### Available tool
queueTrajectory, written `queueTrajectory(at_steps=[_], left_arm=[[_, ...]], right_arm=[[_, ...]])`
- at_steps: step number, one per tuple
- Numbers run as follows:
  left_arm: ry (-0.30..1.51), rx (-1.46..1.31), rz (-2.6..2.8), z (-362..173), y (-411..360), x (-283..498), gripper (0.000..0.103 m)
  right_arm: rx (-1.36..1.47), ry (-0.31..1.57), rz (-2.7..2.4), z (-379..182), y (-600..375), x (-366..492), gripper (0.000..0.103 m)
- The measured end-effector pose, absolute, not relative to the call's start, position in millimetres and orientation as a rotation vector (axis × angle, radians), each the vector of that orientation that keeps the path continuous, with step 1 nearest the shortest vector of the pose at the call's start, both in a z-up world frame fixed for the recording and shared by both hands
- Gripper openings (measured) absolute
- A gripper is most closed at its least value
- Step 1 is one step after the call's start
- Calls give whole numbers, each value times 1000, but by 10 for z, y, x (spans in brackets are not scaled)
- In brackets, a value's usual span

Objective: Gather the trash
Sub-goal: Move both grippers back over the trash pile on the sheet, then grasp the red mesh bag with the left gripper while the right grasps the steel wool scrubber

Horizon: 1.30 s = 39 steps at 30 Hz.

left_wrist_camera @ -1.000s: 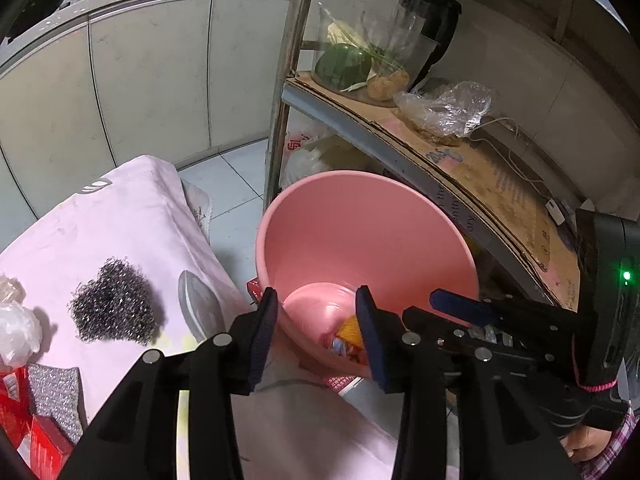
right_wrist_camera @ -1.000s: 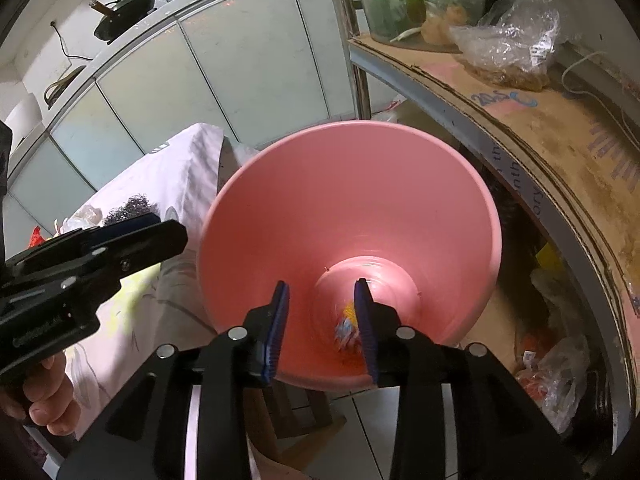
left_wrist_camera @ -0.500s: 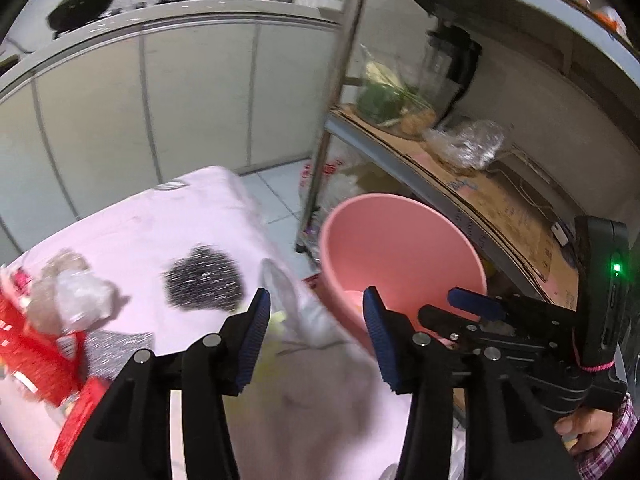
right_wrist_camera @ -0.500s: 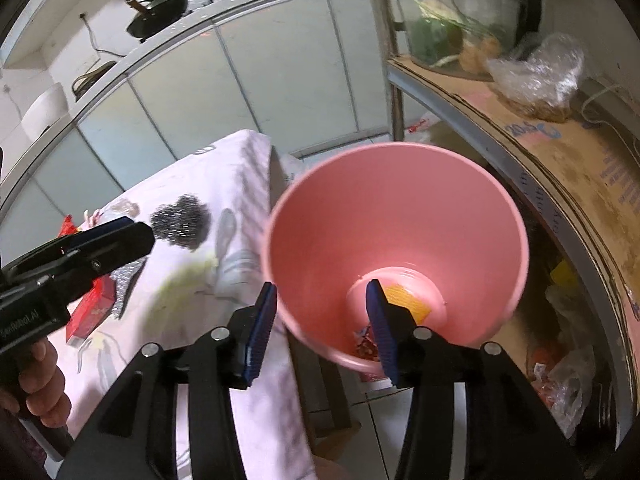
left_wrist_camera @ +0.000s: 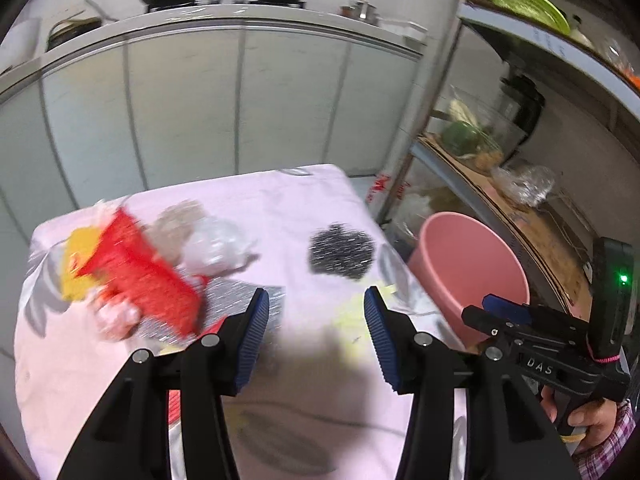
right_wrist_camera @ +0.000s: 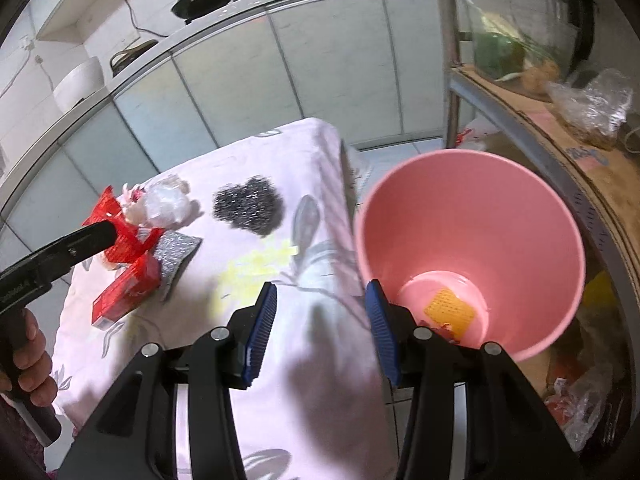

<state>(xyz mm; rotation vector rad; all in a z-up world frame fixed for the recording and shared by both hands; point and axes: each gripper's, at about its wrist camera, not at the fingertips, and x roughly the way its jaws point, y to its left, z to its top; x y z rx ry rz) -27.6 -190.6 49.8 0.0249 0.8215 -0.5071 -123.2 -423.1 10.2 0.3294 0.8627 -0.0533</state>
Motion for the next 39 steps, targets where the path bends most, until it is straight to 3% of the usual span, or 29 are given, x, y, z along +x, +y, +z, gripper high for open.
queueTrajectory(at_steps=[15,28,31,36,39], left_arm=[[861,-143,-309,359,-915,-146,49],[915,-237,-282,125,-953,326,49],[902,-240,-282,84,-944,386,42],[895,-241,-300,47,-929,451,4],[860,-217,-311,99,-934,406,0]], right_arm=[[306,890,62,25,-3801,-985,48],[292,906,111,-53,-3669,-780,48],[292,901,118,-55,-3683,-677,48],[300,897,121,-78,-3712,-440,49],[301,898,115,-104,-3720,-291,49]])
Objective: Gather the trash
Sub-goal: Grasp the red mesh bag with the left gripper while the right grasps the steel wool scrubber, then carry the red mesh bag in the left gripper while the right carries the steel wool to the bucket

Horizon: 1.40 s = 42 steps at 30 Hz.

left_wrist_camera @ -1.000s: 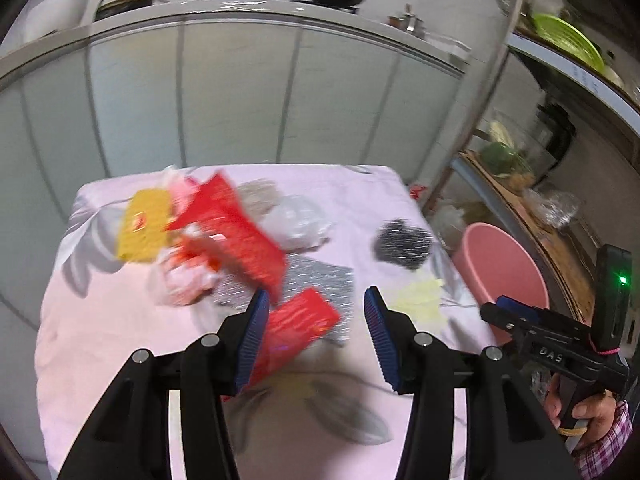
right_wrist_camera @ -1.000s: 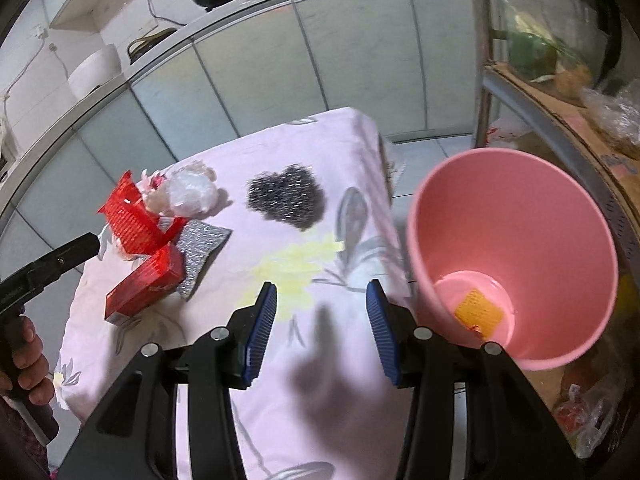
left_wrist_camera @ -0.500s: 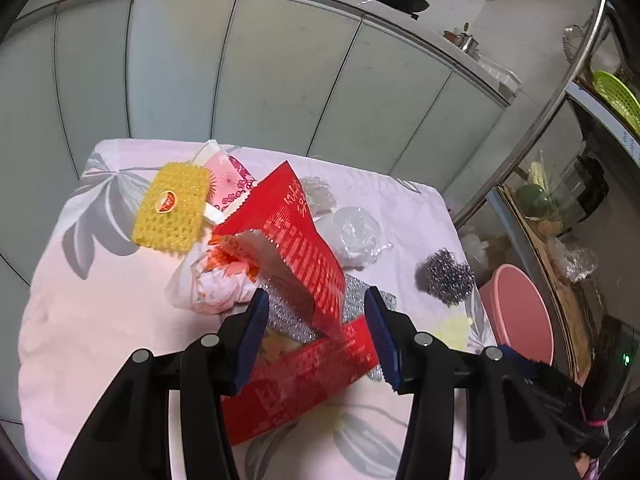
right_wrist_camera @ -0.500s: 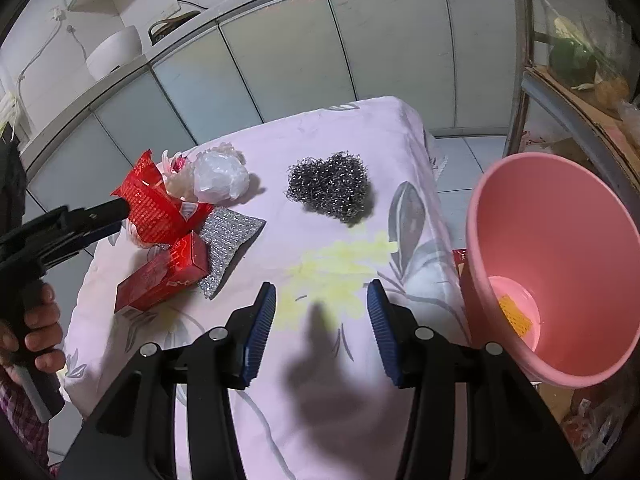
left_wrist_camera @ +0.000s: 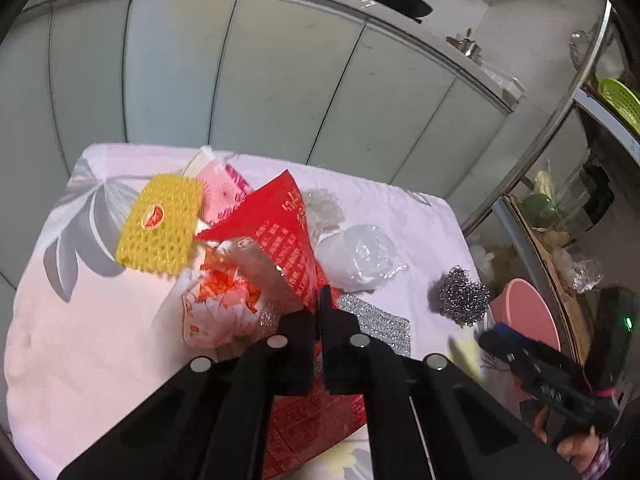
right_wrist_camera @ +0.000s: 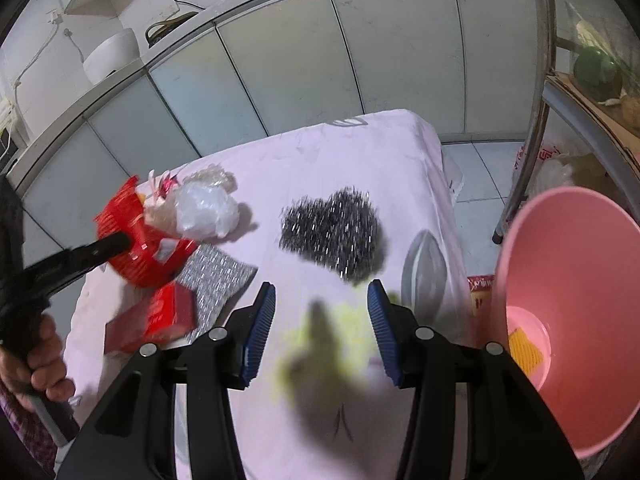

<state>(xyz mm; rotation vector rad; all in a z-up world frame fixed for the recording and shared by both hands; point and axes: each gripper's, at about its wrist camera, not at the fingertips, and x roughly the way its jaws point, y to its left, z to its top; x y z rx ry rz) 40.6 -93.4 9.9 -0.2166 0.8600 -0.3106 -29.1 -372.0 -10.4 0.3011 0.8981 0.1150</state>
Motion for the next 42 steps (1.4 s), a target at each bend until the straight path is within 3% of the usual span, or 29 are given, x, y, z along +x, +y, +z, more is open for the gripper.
queueTrajectory(at_steps=[14,17,20,42], left_arm=[[766,-199,-359,398,-888,195,0],[760,-192,-360,444,-926,162,0],[754,-186,-364,481,-933,128,0],[706,-80,-528,770,-1827,-223,0]], right_arm=[[317,895,44,-235,-3851,50,48],[303,894,51,-249,-3810,44,23],[304,886,60,-223,-3799,-15,20],[379,719,-11,355,-4321,-1061,19]])
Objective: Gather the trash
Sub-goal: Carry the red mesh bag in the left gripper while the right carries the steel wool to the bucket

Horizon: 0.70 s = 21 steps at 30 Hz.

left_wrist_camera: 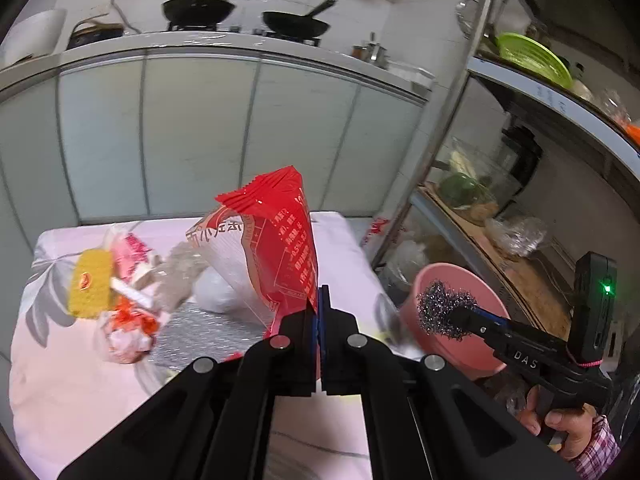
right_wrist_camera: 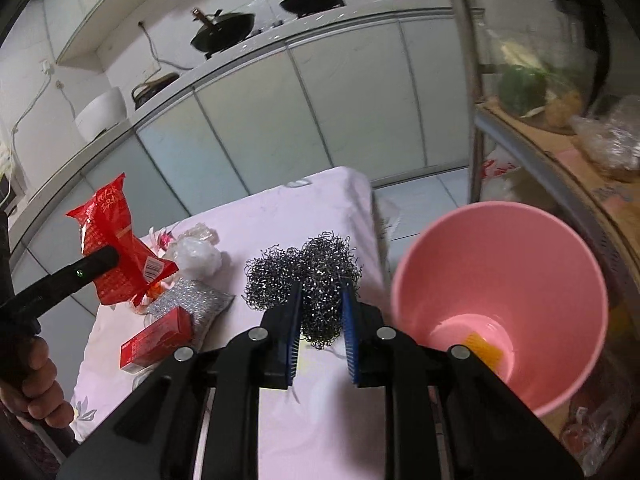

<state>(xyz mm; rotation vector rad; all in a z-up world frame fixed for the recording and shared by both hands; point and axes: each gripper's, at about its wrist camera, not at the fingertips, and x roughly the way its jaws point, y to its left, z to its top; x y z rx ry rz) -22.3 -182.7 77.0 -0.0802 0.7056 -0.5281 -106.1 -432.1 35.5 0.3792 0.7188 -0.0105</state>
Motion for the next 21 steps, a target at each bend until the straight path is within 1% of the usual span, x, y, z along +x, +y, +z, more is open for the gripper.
queueTrajectory(at_steps=[10,21], left_arm=[[695,-8,-630,784,-2441,-374,0],[710,73,-754,688,-3159,-476,0]], right_arm=[[422,691,-106,387,-4704,-1392,19],[447,701,-203,286,-5037,-1604,19]])
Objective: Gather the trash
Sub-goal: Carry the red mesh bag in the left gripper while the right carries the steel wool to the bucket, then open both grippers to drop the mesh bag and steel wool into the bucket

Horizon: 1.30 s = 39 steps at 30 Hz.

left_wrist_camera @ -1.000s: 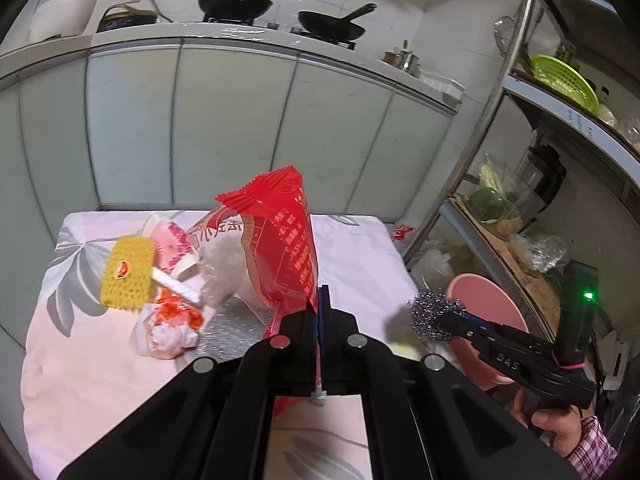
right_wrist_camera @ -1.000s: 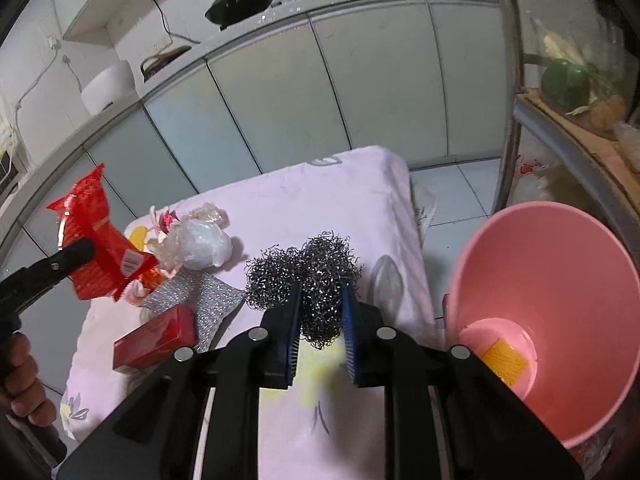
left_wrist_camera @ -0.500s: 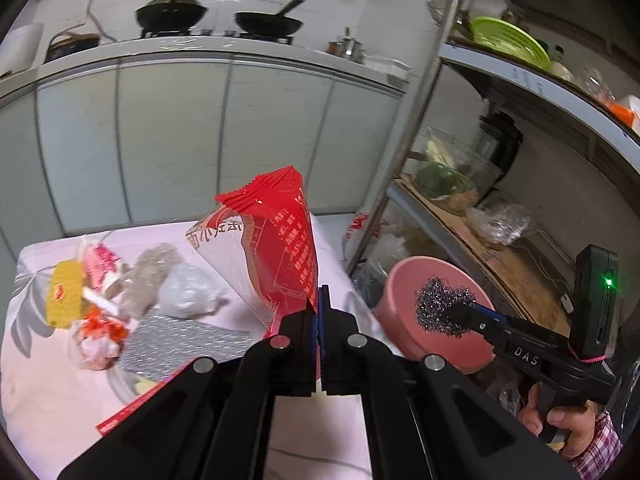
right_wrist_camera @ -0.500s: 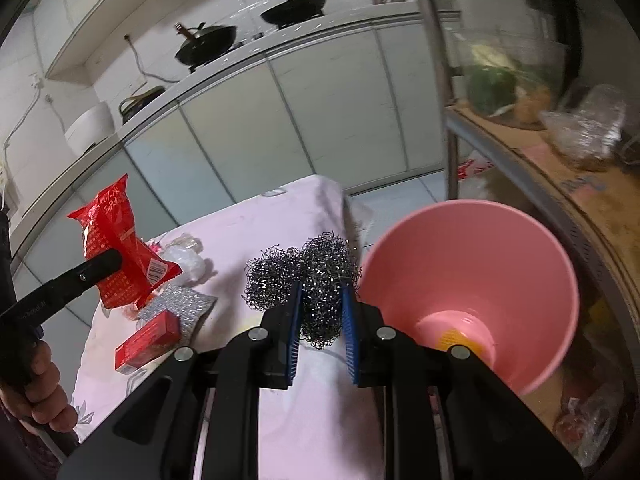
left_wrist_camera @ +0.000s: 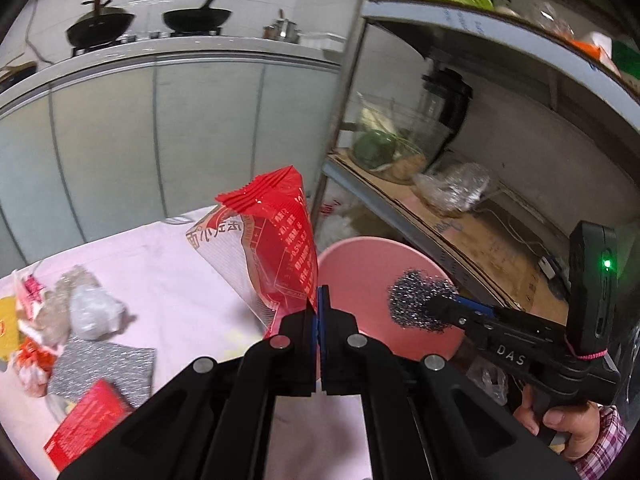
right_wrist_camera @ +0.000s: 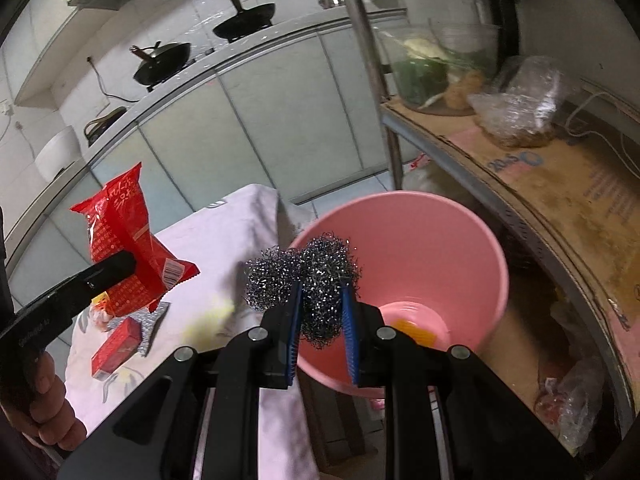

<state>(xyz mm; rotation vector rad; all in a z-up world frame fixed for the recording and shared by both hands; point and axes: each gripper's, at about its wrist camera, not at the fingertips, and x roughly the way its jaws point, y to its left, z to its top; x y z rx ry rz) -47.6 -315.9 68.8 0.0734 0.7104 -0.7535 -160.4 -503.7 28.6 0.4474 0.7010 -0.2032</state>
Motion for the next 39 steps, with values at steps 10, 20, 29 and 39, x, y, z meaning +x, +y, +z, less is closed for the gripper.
queueTrajectory(at_steps=[10,20,29,39], left_arm=[[738,141,-811,502,-3595,-505,0],[781,166,-856,293,-3859,-413,0],[843,184,-896,56,-4026,-303,0],[925,176,-951,-188,-4254,-254,0]], right_arm=[[451,718,-248,201,-5194,-1640,19],[435,765,-304,51,-5272,-1578,19],[427,842,-335,-192,-5317,-1482,19],[423,903,-348,-402,-5362,-1392,19]])
